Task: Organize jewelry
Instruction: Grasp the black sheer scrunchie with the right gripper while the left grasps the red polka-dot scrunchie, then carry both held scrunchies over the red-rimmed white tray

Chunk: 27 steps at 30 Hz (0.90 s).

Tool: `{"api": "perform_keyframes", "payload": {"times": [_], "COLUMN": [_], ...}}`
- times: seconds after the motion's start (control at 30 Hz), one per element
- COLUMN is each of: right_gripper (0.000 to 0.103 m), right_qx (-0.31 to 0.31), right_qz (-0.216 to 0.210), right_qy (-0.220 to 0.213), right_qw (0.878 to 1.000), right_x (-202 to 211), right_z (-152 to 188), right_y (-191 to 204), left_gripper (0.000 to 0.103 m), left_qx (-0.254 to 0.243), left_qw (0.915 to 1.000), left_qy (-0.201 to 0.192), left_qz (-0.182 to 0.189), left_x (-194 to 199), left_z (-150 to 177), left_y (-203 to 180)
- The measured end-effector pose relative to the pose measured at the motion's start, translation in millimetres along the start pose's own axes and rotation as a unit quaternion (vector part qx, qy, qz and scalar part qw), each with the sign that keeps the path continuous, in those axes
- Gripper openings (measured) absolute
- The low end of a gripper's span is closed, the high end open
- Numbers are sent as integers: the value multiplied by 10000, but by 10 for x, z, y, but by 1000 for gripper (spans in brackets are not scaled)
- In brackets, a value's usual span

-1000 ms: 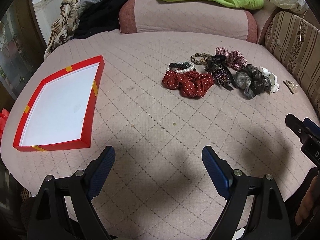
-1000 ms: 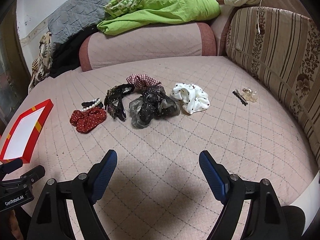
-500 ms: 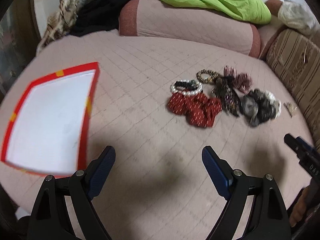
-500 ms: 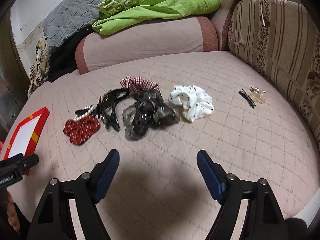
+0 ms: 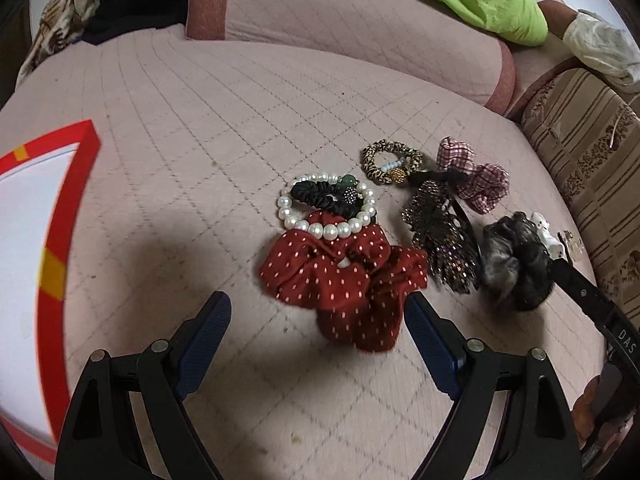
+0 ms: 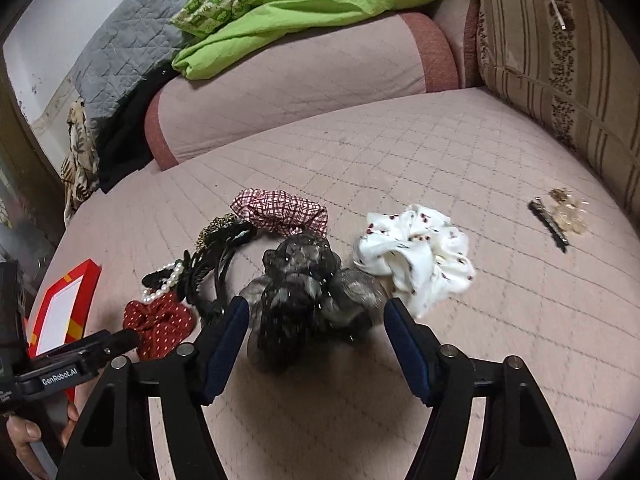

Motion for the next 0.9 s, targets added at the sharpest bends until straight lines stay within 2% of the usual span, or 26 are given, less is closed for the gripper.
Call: {"api": "perform_keyframes", "payload": {"times": [0.07, 0.13, 0.17, 0.2, 0.27, 0.3, 0.33, 0.37, 0.4, 0.47, 0.67, 0.9], "right_gripper": [70, 64, 60, 59, 54, 53, 48, 33, 24, 17, 15, 15], "right_qx": [-24, -54, -64, -79, -112, -108, -87, -58, -34, -30, 132, 328], "right_qz": [-41, -79, -84, -101, -125, -123, -109, -95, -117, -199, -262, -486], "right_qy": [77, 152, 177, 201, 230, 238, 239, 252, 285, 332, 143, -4], "right_qw": [10000, 9998, 9998, 9997, 9996, 9996, 9996, 9996, 9995, 9992, 9995, 9983], "right_x": [-82, -167, -201, -234, -285, -305, -319, -332, -342, -323, 1, 433], "right_z": [-7, 1, 8, 11, 18, 19, 21, 25, 28, 44, 49, 128], "right_y": [7, 25, 27, 33, 38, 43, 44, 53, 66, 91, 195, 489], "left_gripper": [81, 69, 67, 65, 53, 39, 20, 13, 11, 10, 10, 10], "left_qx": [3, 1, 2, -20, -97, -143, -179, -193, -181, -175, 14, 30], "left_qw": [10000, 9999, 9999, 9999, 9999, 9998, 9996, 9995, 9996, 9997, 9998, 9986], "left_qy": [32, 113, 150, 115, 49, 45, 38, 55, 107, 101, 0, -471], "left_qz": [17, 52, 58, 11, -69, -148, -237, -256, -188, -123, 175, 248], "left_x": [-59, -116, -144, -158, -168, -180, -188, -194, -182, -101, 334, 960], "left_z": [-21, -17, -18, -23, -23, -20, -16, -12, 1, 14, 121, 237], "left_y": [-16, -31, -37, -44, -71, -78, -79, -84, -97, -101, -90, 72]}}
Point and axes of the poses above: each gripper's, at about its wrist camera, not at the fingertips, and x roughly against the way its jaws point, y to its left, z to its underside, the point moved 9 cm from there along -x, roughly the way its jaws point, and after that the axes turned 9 degrees about x, right-handed, at the moved point
